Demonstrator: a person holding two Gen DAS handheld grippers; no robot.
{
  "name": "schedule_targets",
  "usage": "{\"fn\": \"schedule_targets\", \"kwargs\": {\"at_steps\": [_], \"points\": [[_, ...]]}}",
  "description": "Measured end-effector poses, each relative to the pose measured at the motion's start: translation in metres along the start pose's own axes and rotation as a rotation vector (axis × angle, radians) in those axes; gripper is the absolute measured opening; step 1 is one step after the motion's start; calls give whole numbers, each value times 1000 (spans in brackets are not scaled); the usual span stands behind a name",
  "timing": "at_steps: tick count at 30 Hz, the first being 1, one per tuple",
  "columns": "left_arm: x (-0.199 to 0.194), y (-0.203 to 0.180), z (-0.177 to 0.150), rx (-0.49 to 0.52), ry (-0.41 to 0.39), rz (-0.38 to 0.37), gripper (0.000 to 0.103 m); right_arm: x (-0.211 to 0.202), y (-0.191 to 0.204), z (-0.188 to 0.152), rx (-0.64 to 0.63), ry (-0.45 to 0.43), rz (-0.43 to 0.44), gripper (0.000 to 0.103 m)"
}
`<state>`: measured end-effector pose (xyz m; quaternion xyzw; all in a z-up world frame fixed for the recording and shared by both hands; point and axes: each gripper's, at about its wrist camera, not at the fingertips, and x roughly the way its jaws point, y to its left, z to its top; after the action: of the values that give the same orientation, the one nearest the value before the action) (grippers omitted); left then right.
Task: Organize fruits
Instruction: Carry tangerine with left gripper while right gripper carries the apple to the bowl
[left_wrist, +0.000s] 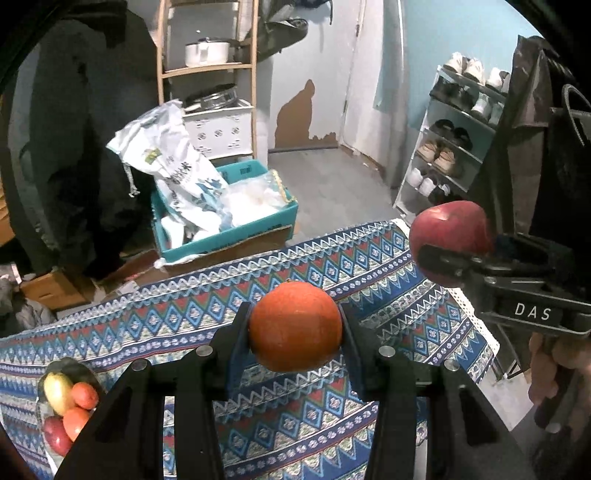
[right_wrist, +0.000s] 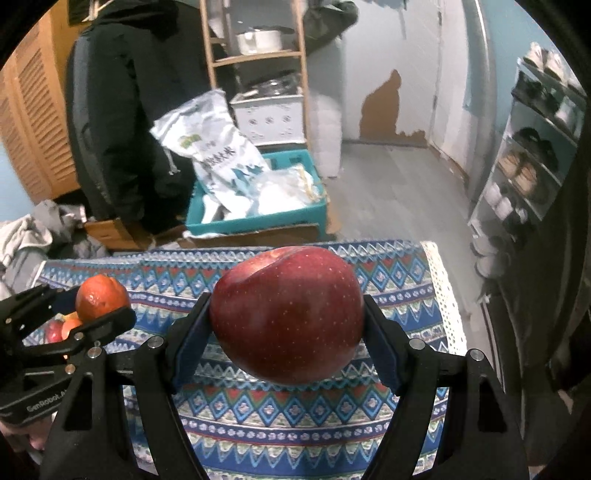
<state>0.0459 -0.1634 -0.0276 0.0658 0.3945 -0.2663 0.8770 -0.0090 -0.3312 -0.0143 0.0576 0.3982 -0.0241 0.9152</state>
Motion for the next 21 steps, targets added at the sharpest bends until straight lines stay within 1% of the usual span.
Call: {"fn": "schedule_targets", "kwargs": {"at_steps": [3, 13, 18, 21], "points": [[-11, 9, -4, -2, -11, 15, 46, -5, 12, 1, -23, -7, 11, 77], [-47, 54, -24, -68, -26, 34, 46, -16, 57, 12, -86, -30, 68, 77], [-60, 78, -34, -105, -26, 58, 46, -17, 86, 17, -123, -38, 106, 77], [-67, 95, -41, -126, -26, 87, 46, -16, 104, 20, -149, -40, 130, 77]]}}
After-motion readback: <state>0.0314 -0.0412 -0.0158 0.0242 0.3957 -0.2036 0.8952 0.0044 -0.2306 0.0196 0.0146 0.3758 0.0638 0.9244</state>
